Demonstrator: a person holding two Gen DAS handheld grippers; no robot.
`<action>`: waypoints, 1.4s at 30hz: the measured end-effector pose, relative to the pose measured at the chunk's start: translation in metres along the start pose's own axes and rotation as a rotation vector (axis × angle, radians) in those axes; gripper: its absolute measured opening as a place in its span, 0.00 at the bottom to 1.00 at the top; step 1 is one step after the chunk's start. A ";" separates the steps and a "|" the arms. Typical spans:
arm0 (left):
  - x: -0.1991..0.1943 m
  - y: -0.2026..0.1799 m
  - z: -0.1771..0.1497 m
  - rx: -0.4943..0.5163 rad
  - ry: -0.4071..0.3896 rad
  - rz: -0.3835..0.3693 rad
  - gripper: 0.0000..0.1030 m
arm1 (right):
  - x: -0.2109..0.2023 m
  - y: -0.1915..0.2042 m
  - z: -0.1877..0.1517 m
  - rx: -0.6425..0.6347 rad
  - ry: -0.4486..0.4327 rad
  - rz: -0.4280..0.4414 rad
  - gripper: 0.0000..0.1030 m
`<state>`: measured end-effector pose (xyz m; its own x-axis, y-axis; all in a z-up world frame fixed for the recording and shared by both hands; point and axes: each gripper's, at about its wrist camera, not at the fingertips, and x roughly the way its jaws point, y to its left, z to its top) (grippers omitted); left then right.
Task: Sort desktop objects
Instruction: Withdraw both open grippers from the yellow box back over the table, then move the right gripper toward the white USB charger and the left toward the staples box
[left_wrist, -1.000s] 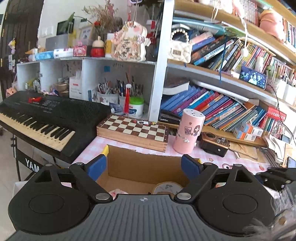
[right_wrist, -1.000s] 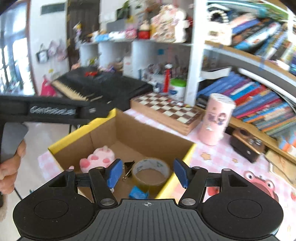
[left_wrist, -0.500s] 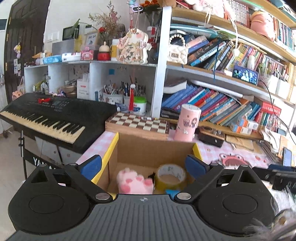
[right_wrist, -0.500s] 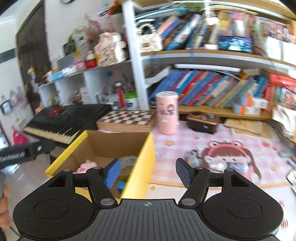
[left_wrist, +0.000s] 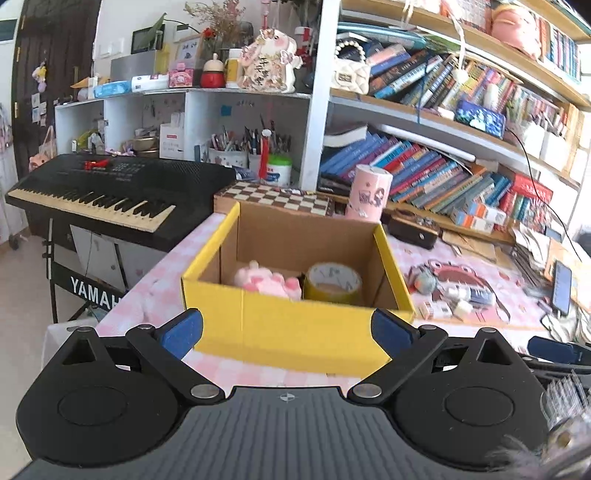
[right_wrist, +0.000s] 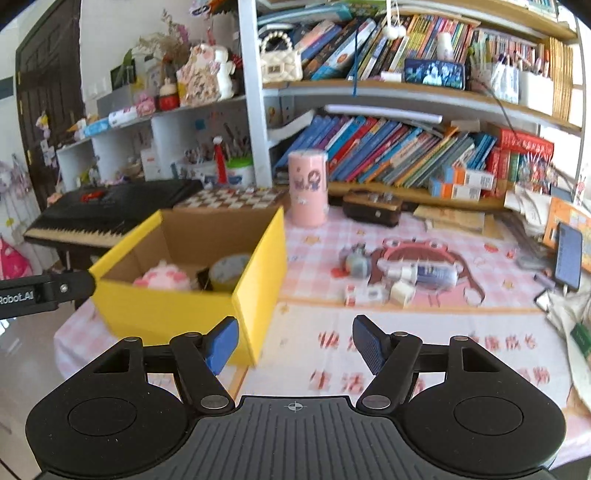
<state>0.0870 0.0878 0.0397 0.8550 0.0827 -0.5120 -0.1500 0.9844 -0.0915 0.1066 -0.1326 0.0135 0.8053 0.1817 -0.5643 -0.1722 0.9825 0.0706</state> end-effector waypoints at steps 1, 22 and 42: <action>-0.003 -0.001 -0.003 0.005 0.001 0.003 0.95 | -0.002 0.002 -0.004 0.001 0.006 0.000 0.68; -0.023 -0.013 -0.051 0.064 0.094 -0.048 0.96 | -0.023 0.015 -0.051 0.020 0.121 -0.069 0.74; 0.004 -0.062 -0.059 0.174 0.174 -0.184 0.96 | -0.023 -0.030 -0.064 0.144 0.195 -0.200 0.75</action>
<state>0.0706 0.0181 -0.0073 0.7598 -0.1125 -0.6404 0.0994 0.9934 -0.0566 0.0569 -0.1693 -0.0285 0.6891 -0.0133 -0.7245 0.0717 0.9962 0.0499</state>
